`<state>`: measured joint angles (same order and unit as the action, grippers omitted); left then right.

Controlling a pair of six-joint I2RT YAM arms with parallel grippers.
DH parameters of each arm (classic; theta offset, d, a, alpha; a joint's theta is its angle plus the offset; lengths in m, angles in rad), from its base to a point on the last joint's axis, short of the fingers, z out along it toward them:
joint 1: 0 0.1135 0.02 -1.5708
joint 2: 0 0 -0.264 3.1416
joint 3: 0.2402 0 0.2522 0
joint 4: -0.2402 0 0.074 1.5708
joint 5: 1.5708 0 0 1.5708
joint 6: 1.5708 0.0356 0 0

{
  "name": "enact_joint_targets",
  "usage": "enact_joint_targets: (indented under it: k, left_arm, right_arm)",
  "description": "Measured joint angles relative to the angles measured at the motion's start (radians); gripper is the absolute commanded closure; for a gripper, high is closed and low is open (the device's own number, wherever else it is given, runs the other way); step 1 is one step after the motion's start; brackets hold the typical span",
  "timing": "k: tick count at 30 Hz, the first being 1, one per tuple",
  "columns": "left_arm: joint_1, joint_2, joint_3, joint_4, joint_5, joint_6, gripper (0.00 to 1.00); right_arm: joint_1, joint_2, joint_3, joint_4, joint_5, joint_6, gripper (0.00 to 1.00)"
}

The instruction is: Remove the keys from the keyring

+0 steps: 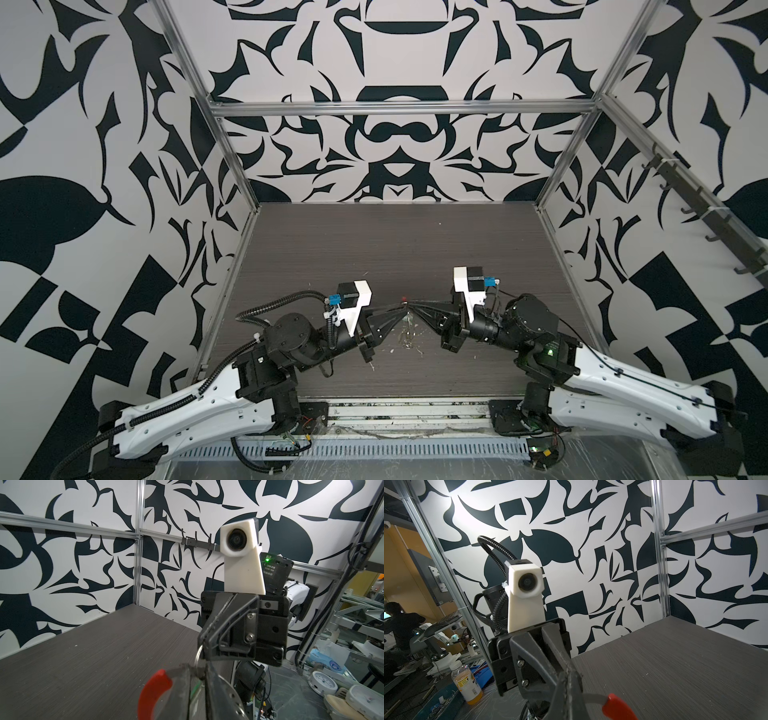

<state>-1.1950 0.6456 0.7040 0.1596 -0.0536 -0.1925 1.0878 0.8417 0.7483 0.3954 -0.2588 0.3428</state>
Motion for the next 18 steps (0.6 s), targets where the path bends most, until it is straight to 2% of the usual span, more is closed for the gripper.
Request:
enact_joint_targets:
  k: [5, 18]
  left_arm:
    - [0.0, -0.003, 0.0, 0.01, 0.016, -0.019, 0.97]
    - [0.003, -0.012, 0.0, 0.031, 0.011, -0.042, 1.0]
  right_arm:
    - [-0.002, 0.006, 0.0, 0.028, -0.007, -0.002, 1.0]
    - [-0.006, 0.044, -0.006, 0.119, -0.016, 0.026, 1.0]
